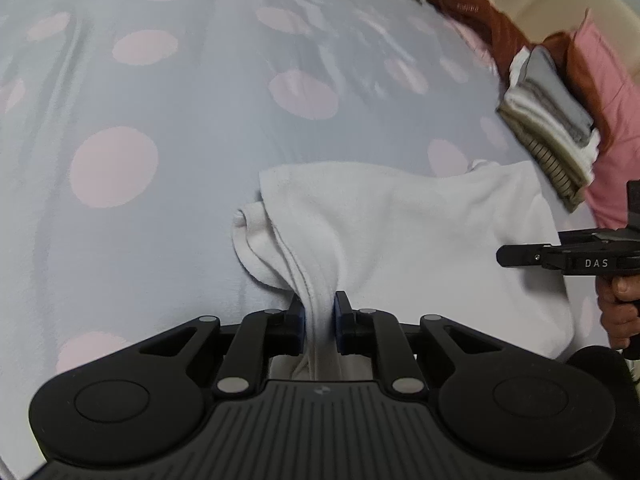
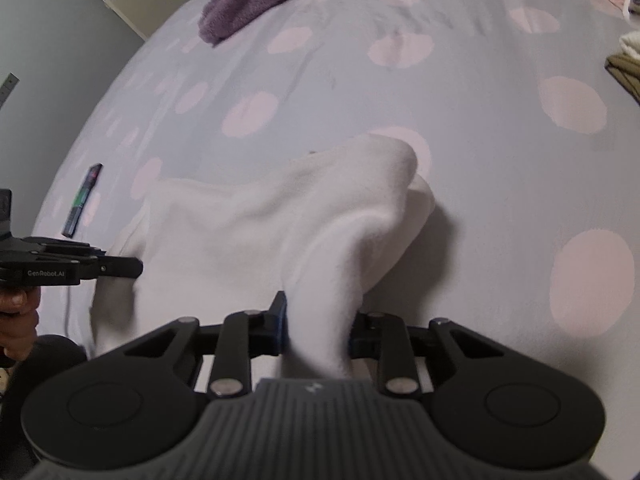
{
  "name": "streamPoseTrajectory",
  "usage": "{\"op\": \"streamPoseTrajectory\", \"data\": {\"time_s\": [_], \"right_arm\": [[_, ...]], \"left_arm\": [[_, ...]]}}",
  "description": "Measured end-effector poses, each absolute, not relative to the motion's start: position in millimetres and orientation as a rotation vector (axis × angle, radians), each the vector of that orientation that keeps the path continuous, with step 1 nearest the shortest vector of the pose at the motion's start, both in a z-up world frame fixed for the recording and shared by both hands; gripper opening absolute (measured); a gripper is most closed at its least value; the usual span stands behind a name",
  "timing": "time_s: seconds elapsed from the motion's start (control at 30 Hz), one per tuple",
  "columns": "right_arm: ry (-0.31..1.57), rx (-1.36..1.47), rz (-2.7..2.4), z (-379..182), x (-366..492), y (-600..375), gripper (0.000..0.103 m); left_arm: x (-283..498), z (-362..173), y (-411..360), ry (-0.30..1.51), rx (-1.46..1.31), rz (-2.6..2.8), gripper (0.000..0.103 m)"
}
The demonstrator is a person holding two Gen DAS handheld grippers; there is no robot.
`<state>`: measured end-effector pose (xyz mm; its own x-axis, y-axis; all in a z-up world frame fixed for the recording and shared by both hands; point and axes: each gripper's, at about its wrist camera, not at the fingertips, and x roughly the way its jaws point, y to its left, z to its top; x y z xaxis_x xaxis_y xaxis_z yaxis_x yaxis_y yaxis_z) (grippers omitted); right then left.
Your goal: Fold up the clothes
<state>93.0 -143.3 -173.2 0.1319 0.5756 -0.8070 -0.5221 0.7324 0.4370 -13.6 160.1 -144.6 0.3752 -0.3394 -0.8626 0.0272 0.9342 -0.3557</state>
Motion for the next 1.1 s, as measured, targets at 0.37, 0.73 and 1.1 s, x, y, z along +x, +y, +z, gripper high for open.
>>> {"op": "streamPoseTrajectory", "data": {"time_s": [0.37, 0.73, 1.1], "right_arm": [[1.119, 0.087, 0.89, -122, 86, -100, 0.028], [1.102, 0.103, 0.956, -108, 89, -31, 0.028], [1.155, 0.14, 0.997, -119, 102, 53, 0.028]], "left_arm": [[-28, -98, 221, 1.091, -0.362, -0.188, 0.012], [-27, -68, 282, 1.096, -0.308, -0.133, 0.012], [-7, -65, 352, 1.146, -0.301, -0.047, 0.012]]}}
